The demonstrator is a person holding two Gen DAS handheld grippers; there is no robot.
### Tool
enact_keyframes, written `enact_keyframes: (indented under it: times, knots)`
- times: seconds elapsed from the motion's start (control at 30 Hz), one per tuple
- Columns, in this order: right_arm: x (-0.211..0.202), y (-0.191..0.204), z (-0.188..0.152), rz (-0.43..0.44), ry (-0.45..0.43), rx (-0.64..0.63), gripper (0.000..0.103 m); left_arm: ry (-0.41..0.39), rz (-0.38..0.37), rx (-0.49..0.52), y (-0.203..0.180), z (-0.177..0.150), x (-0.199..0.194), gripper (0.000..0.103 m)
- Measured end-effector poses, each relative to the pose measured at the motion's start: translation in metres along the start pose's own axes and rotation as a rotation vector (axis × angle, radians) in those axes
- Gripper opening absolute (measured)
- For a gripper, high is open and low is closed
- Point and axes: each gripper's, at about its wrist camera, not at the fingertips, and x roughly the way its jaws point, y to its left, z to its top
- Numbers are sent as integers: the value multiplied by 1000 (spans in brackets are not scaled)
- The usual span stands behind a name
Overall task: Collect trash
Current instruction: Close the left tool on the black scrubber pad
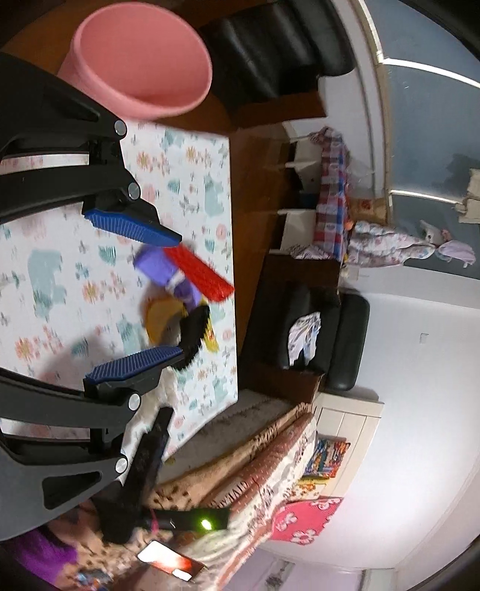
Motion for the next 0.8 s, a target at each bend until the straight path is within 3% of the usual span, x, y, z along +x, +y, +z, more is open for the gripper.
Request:
enact_keyframes:
  times: [0.3,0.4,0.6,0.73,0.8]
  knots:
    - [23,-7,2,20,53,29,65,120,-92,-85,-29,27,52,56]
    - [27,-10,1,26,58,45,65,168,-87,-112,-35,33,73,56]
    - [27,-17,1,25,51,75,65,317,-70,-262,-25,31,119,56]
    - [32,-16,-1,35,75,76,67,350,-66,-327,-20,30,136,56]
    - [34,-18,-1,48,84,85,67,352,-51,-347,-17,27,141,47]
